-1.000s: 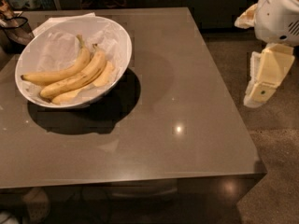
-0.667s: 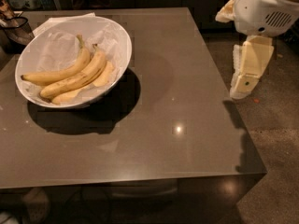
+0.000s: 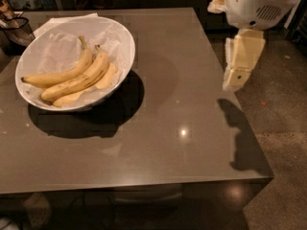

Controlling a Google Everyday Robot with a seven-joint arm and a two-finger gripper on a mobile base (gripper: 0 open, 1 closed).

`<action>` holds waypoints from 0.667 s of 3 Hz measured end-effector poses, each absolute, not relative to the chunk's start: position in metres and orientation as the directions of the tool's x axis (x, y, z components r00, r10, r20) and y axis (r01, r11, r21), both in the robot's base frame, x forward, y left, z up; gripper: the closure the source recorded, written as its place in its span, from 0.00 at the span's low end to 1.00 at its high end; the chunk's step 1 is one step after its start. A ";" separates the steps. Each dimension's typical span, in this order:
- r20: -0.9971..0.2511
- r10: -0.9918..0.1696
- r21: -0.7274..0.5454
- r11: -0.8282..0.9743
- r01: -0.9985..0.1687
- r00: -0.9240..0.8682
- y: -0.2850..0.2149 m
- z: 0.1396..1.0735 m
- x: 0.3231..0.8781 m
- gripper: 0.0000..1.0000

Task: Pick banana from white bowl

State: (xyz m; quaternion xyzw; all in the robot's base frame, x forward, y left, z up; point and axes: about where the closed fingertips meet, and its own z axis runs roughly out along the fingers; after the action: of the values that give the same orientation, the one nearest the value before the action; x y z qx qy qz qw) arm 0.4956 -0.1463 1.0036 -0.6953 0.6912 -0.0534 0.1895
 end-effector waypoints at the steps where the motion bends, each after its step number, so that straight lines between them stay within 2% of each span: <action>1: -0.151 -0.981 -0.374 -0.059 -0.925 0.124 -0.116 1.008 0.523 0.00; 2: -0.093 -0.969 -0.386 -0.176 -0.905 0.228 -0.077 1.009 0.548 0.00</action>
Offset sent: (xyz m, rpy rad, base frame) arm 0.0817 0.1175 0.0038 -0.1677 -0.0586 0.3225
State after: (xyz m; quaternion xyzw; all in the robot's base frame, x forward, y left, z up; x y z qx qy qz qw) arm 0.5479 -0.0775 1.0094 -0.7620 0.6150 -0.0869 0.1832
